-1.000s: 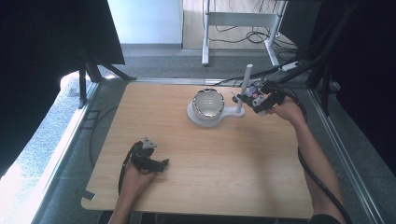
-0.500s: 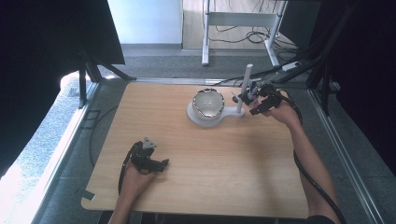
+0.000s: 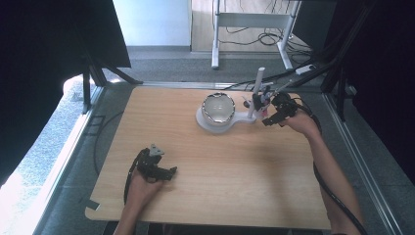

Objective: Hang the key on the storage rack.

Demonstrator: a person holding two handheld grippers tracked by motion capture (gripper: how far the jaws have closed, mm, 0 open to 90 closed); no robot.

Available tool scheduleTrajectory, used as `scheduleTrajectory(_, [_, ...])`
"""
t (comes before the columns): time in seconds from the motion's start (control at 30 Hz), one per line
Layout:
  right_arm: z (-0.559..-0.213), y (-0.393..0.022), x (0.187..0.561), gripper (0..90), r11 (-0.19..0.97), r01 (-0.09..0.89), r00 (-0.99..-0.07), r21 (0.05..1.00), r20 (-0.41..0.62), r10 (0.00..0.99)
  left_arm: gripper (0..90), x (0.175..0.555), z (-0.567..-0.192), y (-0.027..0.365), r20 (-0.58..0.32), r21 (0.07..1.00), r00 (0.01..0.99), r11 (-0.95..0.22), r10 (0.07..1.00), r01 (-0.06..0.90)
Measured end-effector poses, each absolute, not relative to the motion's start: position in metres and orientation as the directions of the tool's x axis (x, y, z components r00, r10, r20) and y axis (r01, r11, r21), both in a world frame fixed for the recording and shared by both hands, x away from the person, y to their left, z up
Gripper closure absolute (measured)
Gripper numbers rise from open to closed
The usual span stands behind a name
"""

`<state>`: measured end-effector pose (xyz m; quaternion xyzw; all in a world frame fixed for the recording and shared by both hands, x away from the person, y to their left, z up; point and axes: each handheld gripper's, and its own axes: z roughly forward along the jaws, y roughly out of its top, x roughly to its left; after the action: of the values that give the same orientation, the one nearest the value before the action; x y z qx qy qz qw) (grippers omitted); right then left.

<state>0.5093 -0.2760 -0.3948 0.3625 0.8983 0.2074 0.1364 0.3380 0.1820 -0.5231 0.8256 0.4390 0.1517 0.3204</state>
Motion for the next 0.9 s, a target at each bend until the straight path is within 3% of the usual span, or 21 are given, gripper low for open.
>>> scheduleTrajectory(0.9, [-0.381, -0.267, 0.453, 0.5, 0.711, 0.522, -0.749, 0.472, -0.146, 0.647, 0.0, 0.338, -0.523, 0.182, -0.029, 0.663, 0.569, -0.411, 0.822, 0.626])
